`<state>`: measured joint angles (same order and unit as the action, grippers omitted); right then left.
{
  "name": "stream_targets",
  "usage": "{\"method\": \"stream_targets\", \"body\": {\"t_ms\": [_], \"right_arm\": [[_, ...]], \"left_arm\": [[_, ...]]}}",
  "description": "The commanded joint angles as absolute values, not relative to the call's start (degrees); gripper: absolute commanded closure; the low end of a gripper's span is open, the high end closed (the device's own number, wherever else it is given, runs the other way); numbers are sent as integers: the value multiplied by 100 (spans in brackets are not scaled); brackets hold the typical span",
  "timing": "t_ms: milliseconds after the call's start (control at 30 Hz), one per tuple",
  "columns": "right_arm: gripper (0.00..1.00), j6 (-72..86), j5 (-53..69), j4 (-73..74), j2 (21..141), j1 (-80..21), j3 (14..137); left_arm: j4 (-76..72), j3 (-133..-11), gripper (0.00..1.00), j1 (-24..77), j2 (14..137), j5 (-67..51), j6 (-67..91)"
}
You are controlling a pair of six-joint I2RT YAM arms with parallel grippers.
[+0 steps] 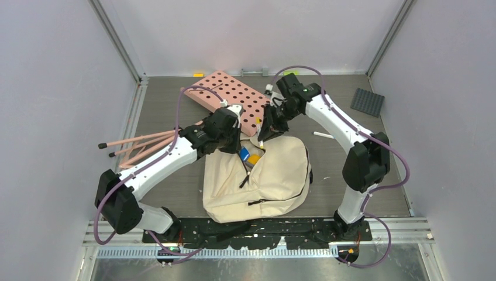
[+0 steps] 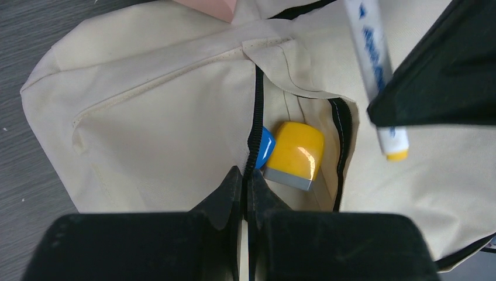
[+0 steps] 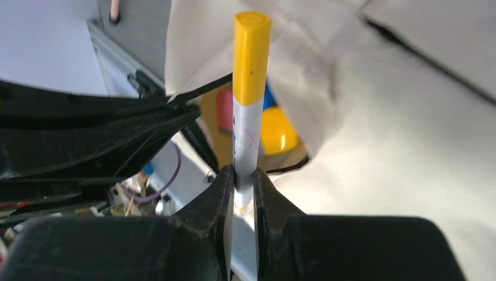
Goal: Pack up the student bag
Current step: Place the stationery in the student bag.
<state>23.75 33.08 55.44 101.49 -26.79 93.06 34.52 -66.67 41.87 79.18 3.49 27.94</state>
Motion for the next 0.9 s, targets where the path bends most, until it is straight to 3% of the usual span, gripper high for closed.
{"method": "stream_targets", "body": {"t_ms": [0, 433, 633, 867], "right_arm": [[99, 1693, 4131, 6732, 10341, -2915, 10001], [99, 1416, 4788, 7479, 10438, -3491, 9454], [99, 1415, 4678, 7448, 10996, -3570, 9821], [99, 2147, 3897, 6181, 11239, -3594, 10153]], "left_arm": [[3272, -7046, 100, 4079, 7976, 458, 2699], [3250, -7171, 100, 4045, 8167, 282, 2781], [3251, -7049, 100, 4056, 8041, 59, 2729], [3444, -6875, 100, 4054, 7814, -160, 2566]]}}
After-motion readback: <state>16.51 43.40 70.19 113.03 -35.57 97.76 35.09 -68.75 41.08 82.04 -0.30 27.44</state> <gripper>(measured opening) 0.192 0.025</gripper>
